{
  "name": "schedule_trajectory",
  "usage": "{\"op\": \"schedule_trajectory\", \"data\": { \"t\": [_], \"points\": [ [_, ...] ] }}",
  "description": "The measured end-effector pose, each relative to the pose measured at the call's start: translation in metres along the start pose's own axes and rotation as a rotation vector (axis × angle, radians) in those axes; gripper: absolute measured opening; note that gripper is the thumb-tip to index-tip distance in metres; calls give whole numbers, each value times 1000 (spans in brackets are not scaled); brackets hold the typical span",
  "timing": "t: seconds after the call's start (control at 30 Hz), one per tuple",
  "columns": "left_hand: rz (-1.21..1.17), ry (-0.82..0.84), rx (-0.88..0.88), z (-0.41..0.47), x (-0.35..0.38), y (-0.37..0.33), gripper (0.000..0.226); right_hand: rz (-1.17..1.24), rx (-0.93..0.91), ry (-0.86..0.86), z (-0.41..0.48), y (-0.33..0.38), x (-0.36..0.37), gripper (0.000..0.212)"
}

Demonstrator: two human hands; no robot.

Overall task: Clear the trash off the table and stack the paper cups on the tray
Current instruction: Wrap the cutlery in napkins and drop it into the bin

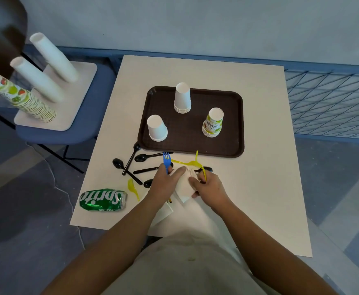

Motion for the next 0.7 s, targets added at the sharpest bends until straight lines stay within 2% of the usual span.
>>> {"op": "schedule_trajectory", "data": {
  "t": [0.13, 0.23, 0.27, 0.37, 0.43, 0.5, 0.63, 0.7],
  "points": [
    [-130, 32, -98, -7, -11, 0, 60, 285, 53, 6, -3, 9, 9, 11],
    [-202, 79, -142, -11, -15, 4, 74, 325, 75, -8, -6, 12, 15, 19],
    [-236, 115, -146, -13, -15, 6, 68, 329, 77, -5, -7, 12, 18, 23],
    [-335, 195, -116, -18, -9, 7, 33, 264, 48, 22, -12, 15, 27, 27],
    [-315, 168, -104, -21, -8, 10, 27, 153, 41, 2, -14, 17, 32, 35],
    [-320, 153, -95, -25, -9, 12, 17, 25, 44, -2, -17, 22, 36, 34],
    [-410, 158, -76, -29, -14, 15, 25, 42, 116, -53, -20, 26, 39, 40],
    [-403, 149, -63, -30, -19, 16, 25, 7, 88, -82, -19, 22, 38, 45]
  ]
}}
Point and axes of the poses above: each hand's wrist, its own z-axis towards the middle knuckle, its own x-axis out of the palm, y = z × x, the point moved 3 cm from there along z, towards the middle knuckle, and after that the axes turned 15 degrees about z, right-handed, at the moved point
